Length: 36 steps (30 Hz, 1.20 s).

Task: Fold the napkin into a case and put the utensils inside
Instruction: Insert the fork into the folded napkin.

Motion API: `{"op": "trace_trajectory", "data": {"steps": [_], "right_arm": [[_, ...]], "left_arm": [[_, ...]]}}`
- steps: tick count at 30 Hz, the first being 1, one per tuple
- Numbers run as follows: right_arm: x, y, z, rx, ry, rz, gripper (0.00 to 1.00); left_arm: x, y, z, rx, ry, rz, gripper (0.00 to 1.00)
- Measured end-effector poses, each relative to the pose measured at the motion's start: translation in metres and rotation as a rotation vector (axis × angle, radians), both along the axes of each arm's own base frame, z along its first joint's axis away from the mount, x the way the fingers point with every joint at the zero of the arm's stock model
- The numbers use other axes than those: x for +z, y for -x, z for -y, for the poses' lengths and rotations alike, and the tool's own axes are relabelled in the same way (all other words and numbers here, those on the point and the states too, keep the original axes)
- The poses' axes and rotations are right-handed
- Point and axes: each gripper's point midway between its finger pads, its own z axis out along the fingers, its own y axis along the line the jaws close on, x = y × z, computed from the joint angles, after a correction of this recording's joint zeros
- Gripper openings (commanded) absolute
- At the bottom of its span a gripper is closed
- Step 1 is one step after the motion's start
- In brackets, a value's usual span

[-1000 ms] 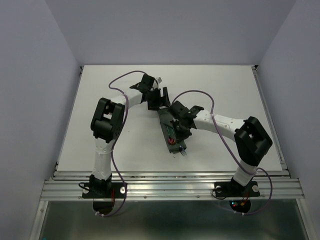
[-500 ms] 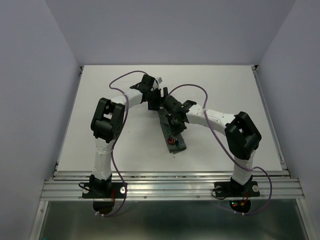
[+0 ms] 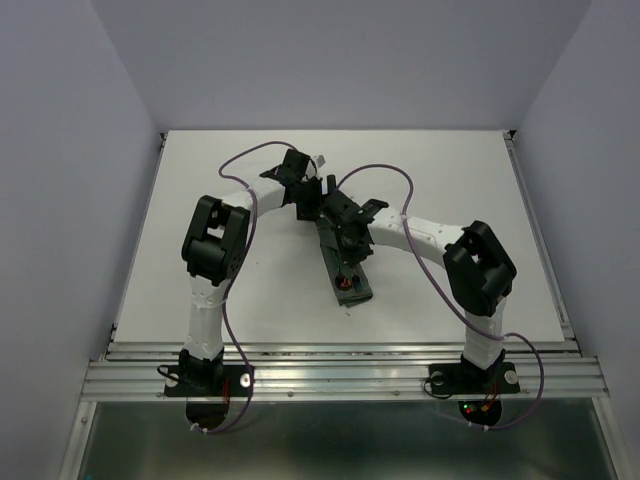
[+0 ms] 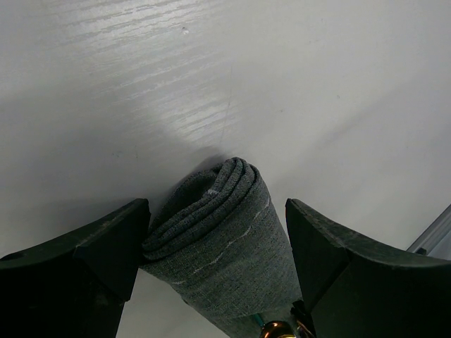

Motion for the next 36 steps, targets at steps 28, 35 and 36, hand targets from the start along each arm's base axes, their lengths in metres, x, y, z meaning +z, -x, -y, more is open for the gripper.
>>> {"op": "trace_trajectory", "data": {"steps": [28, 35, 36], "right_arm": [[-0.003, -0.014, 0.004, -0.045, -0.035, 0.125, 0.39], [0.005, -0.009, 0.007, -0.062, -0.053, 0.132, 0.61], [0.005, -0.009, 0.008, -0.068, -0.055, 0.133, 0.67]], "left_arm": [[0.000, 0.001, 0.003, -0.013, 0.019, 0.001, 0.88], [0.000, 0.002, 0.003, -0.015, 0.022, 0.002, 0.91], [0.000, 0.002, 0.003, -0.015, 0.021, 0.002, 0.94]]}}
